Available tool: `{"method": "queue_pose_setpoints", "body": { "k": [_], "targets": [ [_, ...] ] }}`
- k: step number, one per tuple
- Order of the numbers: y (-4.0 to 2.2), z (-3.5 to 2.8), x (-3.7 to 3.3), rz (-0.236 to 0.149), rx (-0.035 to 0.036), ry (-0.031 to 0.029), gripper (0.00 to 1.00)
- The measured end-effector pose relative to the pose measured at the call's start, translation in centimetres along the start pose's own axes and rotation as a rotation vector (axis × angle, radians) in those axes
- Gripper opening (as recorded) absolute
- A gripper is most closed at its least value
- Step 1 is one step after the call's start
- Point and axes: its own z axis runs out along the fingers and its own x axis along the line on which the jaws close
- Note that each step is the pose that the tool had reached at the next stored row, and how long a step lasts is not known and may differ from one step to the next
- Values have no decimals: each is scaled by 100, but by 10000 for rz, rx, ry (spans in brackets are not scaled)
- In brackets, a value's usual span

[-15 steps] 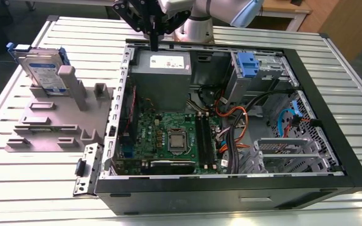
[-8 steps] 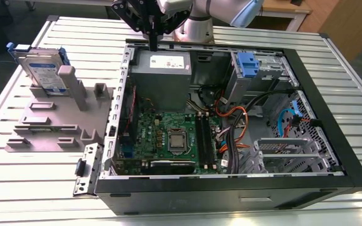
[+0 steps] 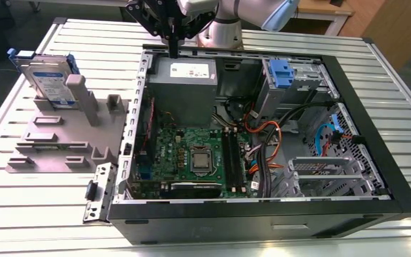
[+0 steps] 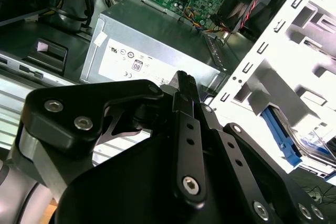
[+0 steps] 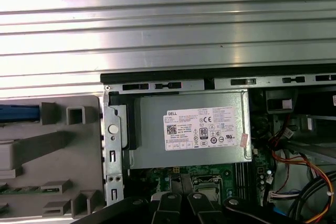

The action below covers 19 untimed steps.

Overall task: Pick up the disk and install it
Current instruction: 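Reach for the disk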

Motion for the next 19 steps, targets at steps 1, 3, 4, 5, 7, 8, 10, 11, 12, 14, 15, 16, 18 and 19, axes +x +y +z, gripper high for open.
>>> {"method": "queue_pose_setpoints", "body": {
  "k": [1,3,4,5,7,8,10,11,12,14,15,16,18,19],
  "targets": [
    [0,0,3,0,0,0,11],
    [0,0,7,0,0,0,11],
    [-1,0,9,0,0,0,11],
    [-1,0,11,-1,0,0,11],
    [-6,-2,82,0,0,0,11],
    [-6,-2,84,0,0,0,11],
    [-7,-2,88,1,0,0,11],
    [-7,-2,90,0,0,-1,11],
    [-7,-2,92,0,0,0,11],
    [-7,-2,97,1,-1,-1,11],
    [-8,-2,101,1,-1,-1,11],
    [-8,-2,102,0,0,0,11],
    [-21,-2,274,0,0,0,11],
    [-21,-2,275,0,0,0,11]
  ]
}}
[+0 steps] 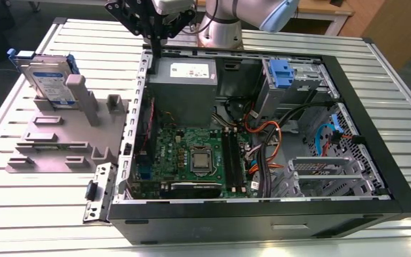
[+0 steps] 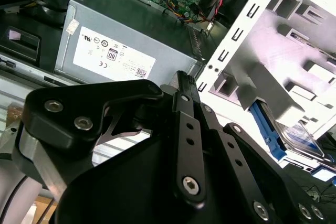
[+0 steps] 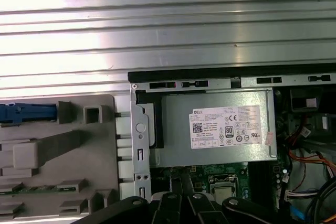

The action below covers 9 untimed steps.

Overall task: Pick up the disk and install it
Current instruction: 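Reach for the disk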

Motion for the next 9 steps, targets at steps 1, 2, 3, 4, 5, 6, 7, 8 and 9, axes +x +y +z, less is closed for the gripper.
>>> {"method": "queue_pose_setpoints", "body": {
  "k": [1,2,3,4,5,6,7,8,9],
  "targets": [
    [0,0,1,0,0,0,11],
    [0,0,4,0,0,0,11],
    [0,0,6,0,0,0,11],
    [-1,0,7,0,0,0,11],
    [-1,1,14,0,0,0,11],
    [-2,1,23,0,0,0,11],
    [-2,1,23,0,0,0,11],
    [-2,1,25,0,0,0,11],
    [-2,2,28,1,-1,-1,11]
  ]
}}
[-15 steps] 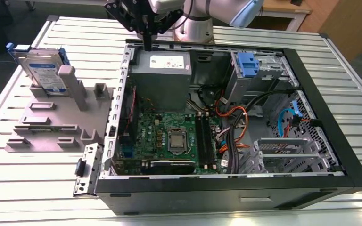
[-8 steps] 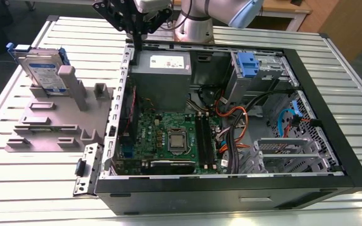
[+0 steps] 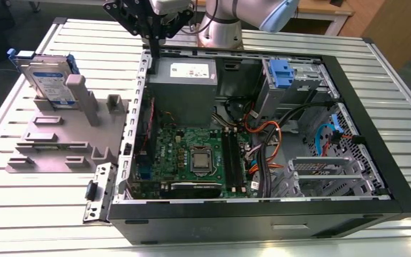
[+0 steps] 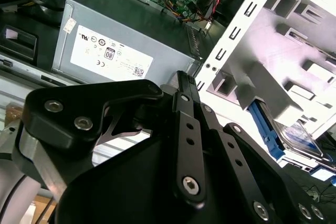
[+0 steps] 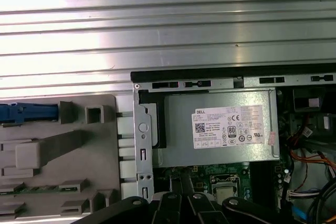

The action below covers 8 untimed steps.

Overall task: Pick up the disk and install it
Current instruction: 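Reach for the disk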

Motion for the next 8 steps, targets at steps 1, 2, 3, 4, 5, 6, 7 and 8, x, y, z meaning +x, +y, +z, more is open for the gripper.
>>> {"method": "queue_pose_setpoints", "body": {
  "k": [1,2,3,4,5,6,7,8],
  "targets": [
    [0,0,4,0,0,0,11],
    [-1,0,7,-1,1,1,11],
    [-1,0,11,-1,0,0,11],
    [-1,1,17,-1,0,0,11],
    [-2,0,23,-1,0,0,11],
    [-2,0,28,-1,1,1,11],
    [-3,0,33,-1,1,2,11],
    [-3,0,38,-1,1,2,11]
  ]
}}
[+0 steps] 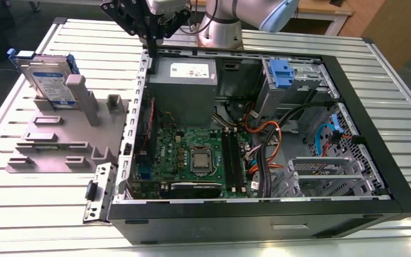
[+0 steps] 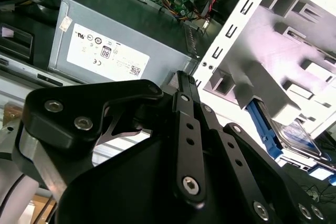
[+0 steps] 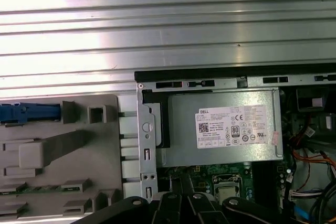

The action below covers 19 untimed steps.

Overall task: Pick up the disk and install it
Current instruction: 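Reach for the disk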

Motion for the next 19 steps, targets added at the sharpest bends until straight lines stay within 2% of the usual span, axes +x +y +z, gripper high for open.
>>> {"method": "queue_pose_setpoints", "body": {
  "k": [19],
  "targets": [
    [-4,3,51,1,1,7,11]
  ]
}}
